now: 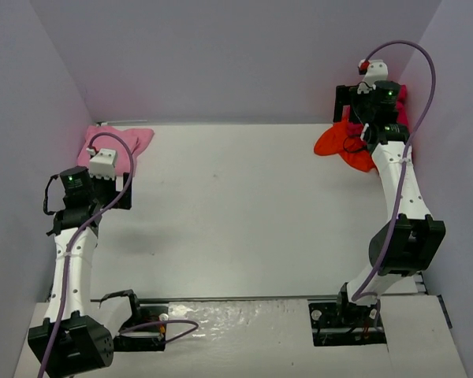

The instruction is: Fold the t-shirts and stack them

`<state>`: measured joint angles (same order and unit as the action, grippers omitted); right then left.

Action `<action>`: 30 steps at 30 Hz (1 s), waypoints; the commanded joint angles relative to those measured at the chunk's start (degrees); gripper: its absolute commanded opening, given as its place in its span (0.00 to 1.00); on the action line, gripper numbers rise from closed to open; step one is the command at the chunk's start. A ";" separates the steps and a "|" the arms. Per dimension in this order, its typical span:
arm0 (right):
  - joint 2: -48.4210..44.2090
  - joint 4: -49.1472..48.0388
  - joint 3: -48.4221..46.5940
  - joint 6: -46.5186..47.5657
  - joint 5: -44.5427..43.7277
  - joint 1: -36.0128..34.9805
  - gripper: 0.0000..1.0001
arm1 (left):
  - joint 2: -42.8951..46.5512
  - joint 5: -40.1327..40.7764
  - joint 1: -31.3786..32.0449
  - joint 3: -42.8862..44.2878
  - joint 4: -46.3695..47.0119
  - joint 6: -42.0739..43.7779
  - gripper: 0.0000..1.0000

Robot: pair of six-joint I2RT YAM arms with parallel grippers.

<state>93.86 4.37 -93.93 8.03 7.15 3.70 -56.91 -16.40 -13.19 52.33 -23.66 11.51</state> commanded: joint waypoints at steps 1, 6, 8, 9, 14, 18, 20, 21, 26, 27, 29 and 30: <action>6.35 -6.60 -7.85 4.67 -14.64 -0.36 1.00 | -0.52 -1.09 0.18 4.09 2.35 -0.20 0.97; 20.98 -2.53 -22.53 13.10 -31.01 -0.36 1.00 | -0.83 0.50 -0.01 4.43 2.02 1.08 0.97; 25.13 -2.63 -28.89 15.80 -34.77 -0.38 1.00 | -0.91 0.68 -0.23 4.36 1.86 1.38 0.97; 27.33 -2.67 -30.68 17.13 -36.47 -0.42 1.00 | -1.08 0.73 -0.35 4.36 1.86 1.51 0.97; 35.38 -5.37 -38.32 20.58 -41.34 -0.36 1.00 | -2.08 0.76 -0.79 4.56 1.76 2.04 0.97; 37.39 -8.00 -38.00 22.56 -43.49 -0.35 1.00 | -2.68 1.10 -0.96 5.05 1.68 2.38 0.97; 39.68 -10.01 -38.18 23.35 -46.28 0.42 1.00 | -3.08 1.10 -1.24 4.74 1.78 2.42 0.97; 40.60 -10.67 -38.21 23.87 -47.26 0.74 1.00 | -3.22 1.09 -1.41 4.61 1.87 2.38 0.97; 44.03 -15.70 -37.29 28.09 -52.06 2.45 1.00 | -4.26 1.28 -1.66 4.18 2.48 2.64 0.97; 44.28 -17.97 -36.32 29.79 -53.20 2.70 1.00 | -4.42 1.36 -1.74 4.18 2.64 2.56 0.97; 44.96 -19.66 -35.63 31.52 -53.63 3.25 0.80 | -4.73 1.18 -1.84 4.20 2.68 2.27 0.97; 45.17 -20.02 -35.62 31.88 -53.60 3.61 0.66 | -4.85 1.14 -1.84 4.28 2.80 2.19 0.97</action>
<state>139.29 -6.36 -128.70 35.10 -40.81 5.62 -61.46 -15.29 -14.56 53.78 -23.77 13.31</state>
